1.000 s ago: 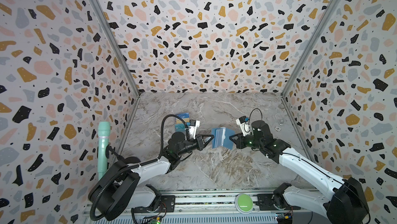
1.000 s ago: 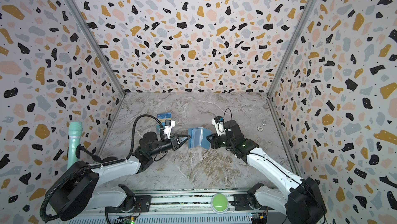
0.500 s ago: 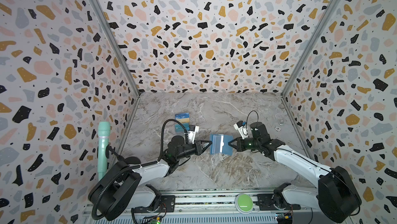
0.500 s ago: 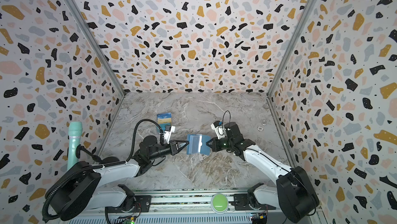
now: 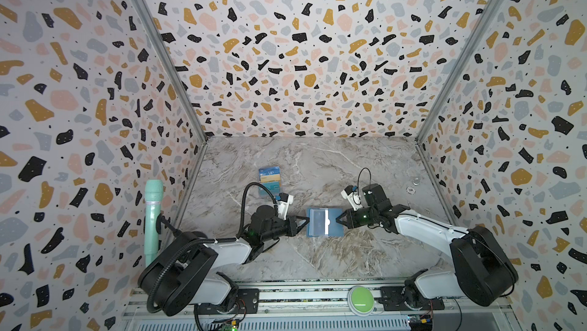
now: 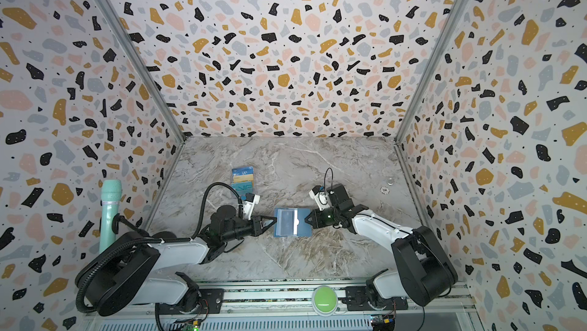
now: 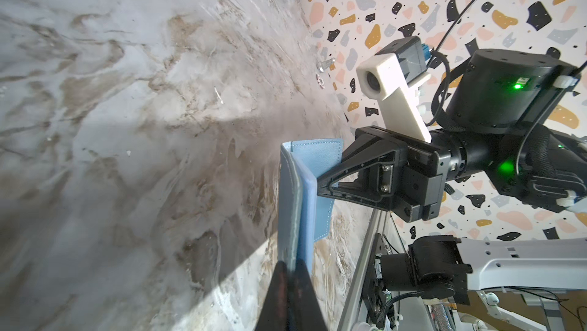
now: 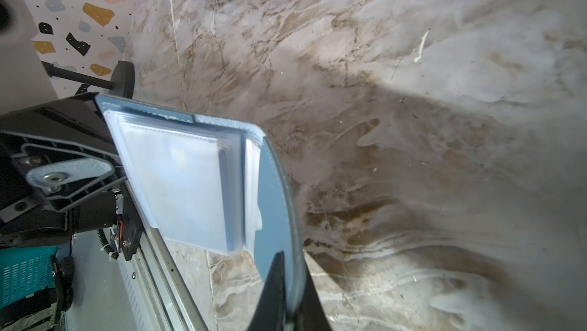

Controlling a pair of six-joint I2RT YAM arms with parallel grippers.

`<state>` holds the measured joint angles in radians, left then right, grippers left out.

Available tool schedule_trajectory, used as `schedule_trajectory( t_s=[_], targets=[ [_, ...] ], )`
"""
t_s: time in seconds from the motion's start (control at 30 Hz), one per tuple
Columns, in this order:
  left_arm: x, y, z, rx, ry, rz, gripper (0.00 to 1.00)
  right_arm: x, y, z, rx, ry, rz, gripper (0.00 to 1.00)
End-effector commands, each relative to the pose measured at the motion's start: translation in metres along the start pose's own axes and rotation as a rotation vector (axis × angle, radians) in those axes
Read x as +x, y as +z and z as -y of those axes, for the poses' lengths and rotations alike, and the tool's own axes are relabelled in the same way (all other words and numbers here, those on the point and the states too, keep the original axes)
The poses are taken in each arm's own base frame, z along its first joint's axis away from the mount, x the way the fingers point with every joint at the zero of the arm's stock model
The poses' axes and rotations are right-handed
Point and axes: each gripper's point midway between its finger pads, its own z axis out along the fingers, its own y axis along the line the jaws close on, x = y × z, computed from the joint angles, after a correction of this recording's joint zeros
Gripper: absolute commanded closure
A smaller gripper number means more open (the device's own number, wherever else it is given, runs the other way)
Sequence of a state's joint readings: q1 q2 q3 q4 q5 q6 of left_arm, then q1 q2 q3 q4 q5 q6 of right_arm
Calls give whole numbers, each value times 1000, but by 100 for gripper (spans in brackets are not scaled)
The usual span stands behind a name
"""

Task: Take the credit cards out of the card holder
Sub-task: Open the card holder at the center of the table.

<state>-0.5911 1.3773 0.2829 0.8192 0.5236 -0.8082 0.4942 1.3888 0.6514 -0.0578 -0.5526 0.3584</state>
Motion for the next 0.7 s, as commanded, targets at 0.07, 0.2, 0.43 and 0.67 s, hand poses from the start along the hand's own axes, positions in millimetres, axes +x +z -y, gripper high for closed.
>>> schedule_trajectory(
  t_s=[0.07, 0.2, 0.43, 0.67],
  targets=[
    [9, -2, -23, -86, 22, -9, 100, -5, 4, 21, 120, -26, 6, 89],
    [15, -3, -39, -161, 25, -27, 98, -3, 12, 26, 165, -40, -18, 85],
    [19, -5, -51, -223, 34, -44, 87, 2, 26, 32, 220, -64, -54, 81],
    [24, -11, -71, -339, 54, -75, 73, -9, 21, 23, 281, -120, -31, 81]
  ],
)
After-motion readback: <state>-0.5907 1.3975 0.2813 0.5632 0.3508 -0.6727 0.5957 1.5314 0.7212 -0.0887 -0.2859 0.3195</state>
